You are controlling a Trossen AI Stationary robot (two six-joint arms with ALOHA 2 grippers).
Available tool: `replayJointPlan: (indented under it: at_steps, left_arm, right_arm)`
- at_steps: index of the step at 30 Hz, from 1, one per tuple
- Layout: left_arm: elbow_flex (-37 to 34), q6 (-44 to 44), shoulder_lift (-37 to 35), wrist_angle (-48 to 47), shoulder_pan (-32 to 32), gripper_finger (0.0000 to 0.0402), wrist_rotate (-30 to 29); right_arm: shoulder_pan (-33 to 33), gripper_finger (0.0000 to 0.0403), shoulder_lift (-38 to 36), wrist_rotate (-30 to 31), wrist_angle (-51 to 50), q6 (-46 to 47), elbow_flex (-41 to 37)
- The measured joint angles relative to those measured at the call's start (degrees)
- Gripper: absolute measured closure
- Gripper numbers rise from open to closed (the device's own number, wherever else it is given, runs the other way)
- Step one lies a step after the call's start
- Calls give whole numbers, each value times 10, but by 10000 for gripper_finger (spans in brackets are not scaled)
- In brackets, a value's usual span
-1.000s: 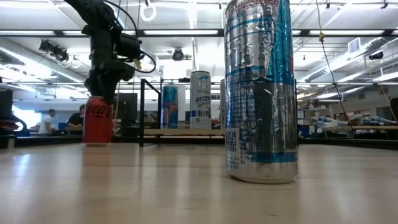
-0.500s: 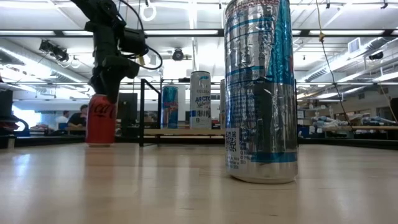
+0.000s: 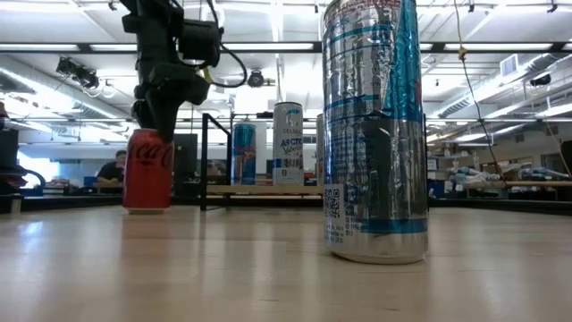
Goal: Place canned beverage on shelf
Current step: Put the red-black soda can aligned with the other red-black soda can on the shelf
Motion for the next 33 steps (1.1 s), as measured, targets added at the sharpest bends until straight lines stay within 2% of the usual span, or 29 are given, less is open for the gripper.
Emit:
replayJointPlan:
  at_steps: [23,26,33]
  left_arm:
    - [0,-47,0,39,-225,120,1]
    - [0,-71,0,39,-250,120,0]
    - [0,-57,0,43,-291,115,2]
  right_arm:
    - [0,82,0,0,-1,0,0]
    - [0,82,0,0,-1,0,0]
    - [0,82,0,0,-1,-8,0]
